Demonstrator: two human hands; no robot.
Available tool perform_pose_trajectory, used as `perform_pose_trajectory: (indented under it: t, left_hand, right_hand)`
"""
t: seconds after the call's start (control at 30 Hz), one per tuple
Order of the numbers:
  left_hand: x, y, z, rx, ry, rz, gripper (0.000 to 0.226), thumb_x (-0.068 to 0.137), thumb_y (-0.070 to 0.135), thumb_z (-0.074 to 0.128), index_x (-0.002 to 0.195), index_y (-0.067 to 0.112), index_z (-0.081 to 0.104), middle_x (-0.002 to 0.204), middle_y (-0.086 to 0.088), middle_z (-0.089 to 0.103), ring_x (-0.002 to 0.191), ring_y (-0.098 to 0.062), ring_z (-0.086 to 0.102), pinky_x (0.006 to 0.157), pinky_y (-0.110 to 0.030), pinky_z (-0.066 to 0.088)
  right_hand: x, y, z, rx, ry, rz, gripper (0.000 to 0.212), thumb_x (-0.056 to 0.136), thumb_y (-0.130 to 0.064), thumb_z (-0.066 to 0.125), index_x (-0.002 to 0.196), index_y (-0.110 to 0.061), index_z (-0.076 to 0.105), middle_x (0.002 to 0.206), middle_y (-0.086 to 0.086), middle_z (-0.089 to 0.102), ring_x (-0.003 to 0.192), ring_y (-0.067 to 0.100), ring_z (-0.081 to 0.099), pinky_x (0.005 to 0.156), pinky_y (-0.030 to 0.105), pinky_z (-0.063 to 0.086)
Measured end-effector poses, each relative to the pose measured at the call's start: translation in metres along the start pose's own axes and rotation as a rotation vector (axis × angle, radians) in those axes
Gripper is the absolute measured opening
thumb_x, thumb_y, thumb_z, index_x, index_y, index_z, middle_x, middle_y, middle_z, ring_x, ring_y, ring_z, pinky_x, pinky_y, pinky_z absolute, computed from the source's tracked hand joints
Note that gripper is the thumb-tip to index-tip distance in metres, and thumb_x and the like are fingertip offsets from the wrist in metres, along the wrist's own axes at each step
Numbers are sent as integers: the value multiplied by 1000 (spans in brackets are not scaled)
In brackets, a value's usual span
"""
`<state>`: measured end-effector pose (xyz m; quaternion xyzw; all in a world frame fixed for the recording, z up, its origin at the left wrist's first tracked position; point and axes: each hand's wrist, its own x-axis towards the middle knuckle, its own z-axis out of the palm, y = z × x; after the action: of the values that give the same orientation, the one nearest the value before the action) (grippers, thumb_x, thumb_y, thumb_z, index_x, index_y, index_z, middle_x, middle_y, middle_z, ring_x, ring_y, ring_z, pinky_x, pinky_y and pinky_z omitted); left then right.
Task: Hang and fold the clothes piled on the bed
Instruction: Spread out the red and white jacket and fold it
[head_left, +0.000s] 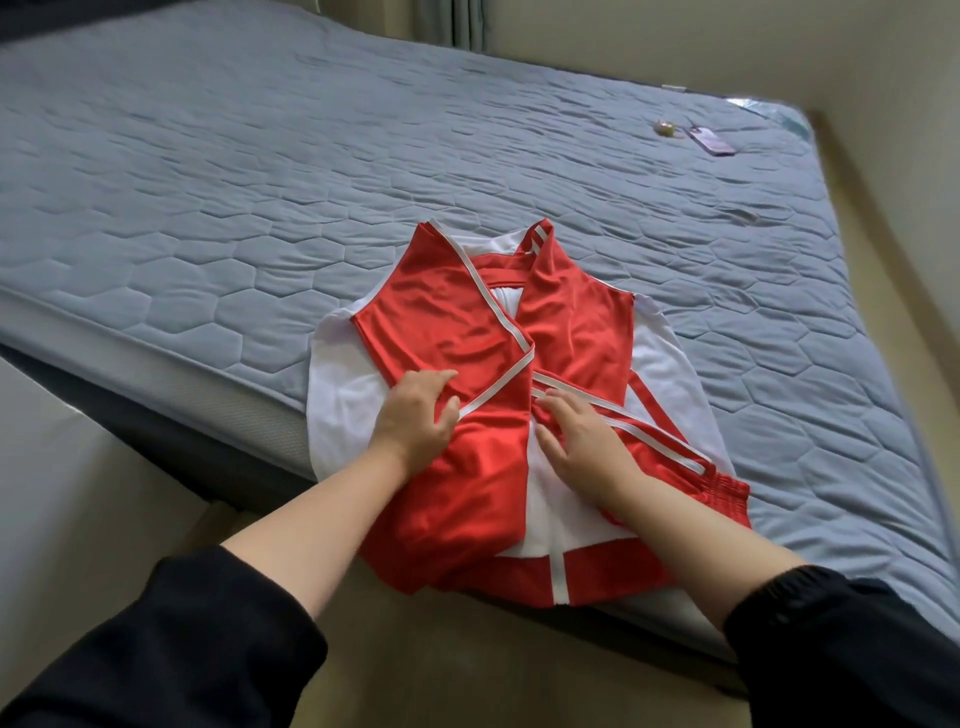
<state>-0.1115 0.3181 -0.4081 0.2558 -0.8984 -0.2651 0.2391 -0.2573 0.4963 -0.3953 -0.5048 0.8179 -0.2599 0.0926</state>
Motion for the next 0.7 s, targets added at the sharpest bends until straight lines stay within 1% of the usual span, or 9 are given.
perform_pose_trajectory:
  t: [0.03, 0.07, 0.1, 0.17, 0.23, 0.27, 0.47, 0.6, 0.7]
  left_hand:
    - [11, -1, 0, 57, 57, 24, 53, 85, 34, 41, 120, 2, 64, 119, -16, 63, 113, -34, 54, 100, -40, 40]
    - [24, -3, 1, 116, 54, 33, 52, 86, 33, 40, 122, 4, 63, 125, -16, 60, 119, -33, 51, 103, -40, 37]
    - [36, -7, 2, 167, -2, 11, 49, 90, 32, 42, 129, 7, 58, 135, -15, 53, 128, -32, 44, 108, -40, 31]
    - [56, -18, 12, 250, -175, -91, 52, 97, 34, 42, 146, 18, 38, 155, -9, 28, 144, -25, 20, 117, -41, 15]
    - [67, -30, 26, 324, -302, -206, 59, 98, 45, 34, 152, 28, 18, 161, -3, 8, 148, -20, 3, 117, -45, 4]
    - [69, -35, 33, 349, -318, -232, 60, 98, 48, 32, 152, 30, 13, 161, -1, 4, 148, -19, 0, 117, -47, 3]
    - [63, -55, 63, 542, -206, -166, 67, 92, 52, 33, 152, 32, 12, 161, -1, 8, 147, -20, 4, 116, -47, 6]
    - [66, -59, 64, 538, -180, -134, 68, 90, 53, 33, 152, 32, 14, 161, -1, 10, 147, -20, 6, 116, -47, 8]
    - [64, -59, 64, 537, -157, -131, 67, 90, 53, 33, 152, 32, 15, 161, -1, 10, 147, -20, 6, 115, -47, 8]
  right_hand:
    - [7, 0, -3, 11, 47, 24, 39, 96, -25, 52, 131, -9, 53, 138, 8, 49, 129, 24, 42, 104, 23, 28]
    - [15, 1, -4, 0, 59, 53, 39, 96, -26, 51, 131, -9, 53, 139, 9, 48, 131, 24, 40, 107, 27, 28]
    - [24, 2, -5, -25, 55, 77, 40, 96, -26, 50, 132, -8, 52, 141, 10, 45, 132, 24, 37, 109, 31, 28]
    - [44, 4, -3, -66, 55, 91, 41, 96, -25, 50, 132, -6, 51, 144, 12, 43, 134, 25, 35, 111, 34, 27]
    - [65, 4, 0, -76, 73, 85, 41, 95, -24, 50, 131, -5, 52, 143, 13, 43, 134, 27, 36, 112, 35, 27]
    - [76, 3, 2, -78, 92, 75, 39, 95, -24, 51, 130, -5, 53, 141, 13, 45, 132, 28, 37, 111, 35, 27]
    - [151, 14, 10, -124, 207, 37, 36, 94, -14, 48, 126, 1, 54, 138, 19, 46, 129, 33, 38, 110, 37, 26]
    - [209, 20, 11, -200, 209, 3, 41, 93, -8, 42, 132, 1, 48, 141, 19, 43, 132, 33, 36, 113, 37, 23]
    - [253, 17, 16, -226, 165, 47, 47, 92, -3, 37, 139, -5, 40, 148, 14, 35, 138, 29, 29, 116, 38, 19]
